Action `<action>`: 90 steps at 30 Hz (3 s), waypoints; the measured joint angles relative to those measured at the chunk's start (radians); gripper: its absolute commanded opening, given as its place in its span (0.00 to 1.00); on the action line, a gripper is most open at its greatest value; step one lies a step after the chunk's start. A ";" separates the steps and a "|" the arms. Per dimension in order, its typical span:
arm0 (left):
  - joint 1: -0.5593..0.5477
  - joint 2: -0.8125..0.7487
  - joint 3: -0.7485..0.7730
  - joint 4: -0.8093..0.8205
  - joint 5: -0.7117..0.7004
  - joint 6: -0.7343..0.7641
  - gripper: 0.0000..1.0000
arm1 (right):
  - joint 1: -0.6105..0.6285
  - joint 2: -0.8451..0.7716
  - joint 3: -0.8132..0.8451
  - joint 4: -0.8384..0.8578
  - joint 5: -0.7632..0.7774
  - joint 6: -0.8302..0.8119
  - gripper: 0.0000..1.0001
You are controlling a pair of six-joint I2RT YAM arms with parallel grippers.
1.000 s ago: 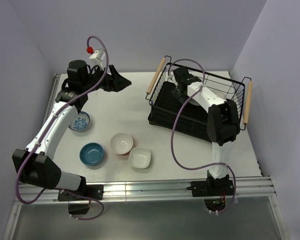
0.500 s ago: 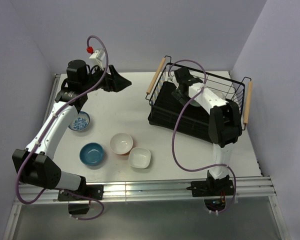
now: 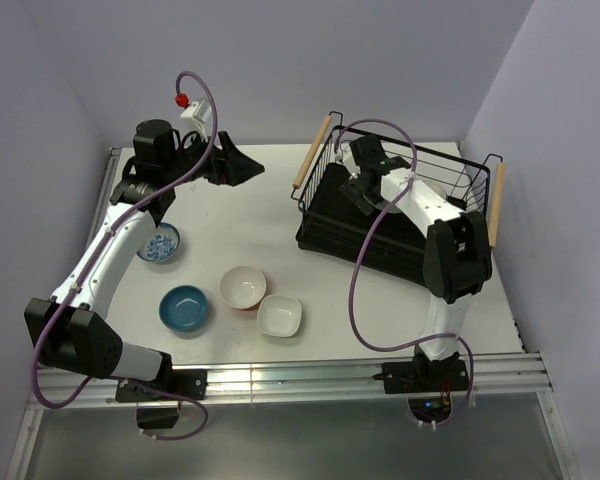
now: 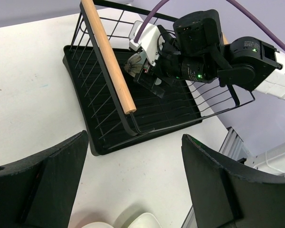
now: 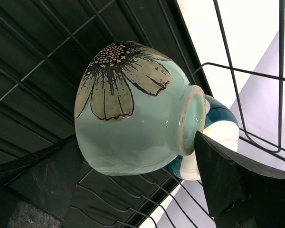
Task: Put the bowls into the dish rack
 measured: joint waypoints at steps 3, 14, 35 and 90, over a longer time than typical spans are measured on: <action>0.000 0.000 0.000 -0.002 0.002 0.001 0.85 | 0.008 0.000 0.000 0.000 -0.004 0.001 1.00; 0.000 0.000 0.000 -0.008 0.005 0.004 0.85 | 0.041 -0.001 -0.013 -0.026 -0.032 0.010 1.00; 0.004 -0.024 -0.008 -0.014 0.006 0.004 0.84 | 0.056 -0.228 -0.047 -0.090 -0.239 0.166 0.27; 0.016 -0.027 -0.034 -0.016 -0.003 0.013 0.84 | -0.021 0.222 0.451 -0.101 -0.227 0.373 0.00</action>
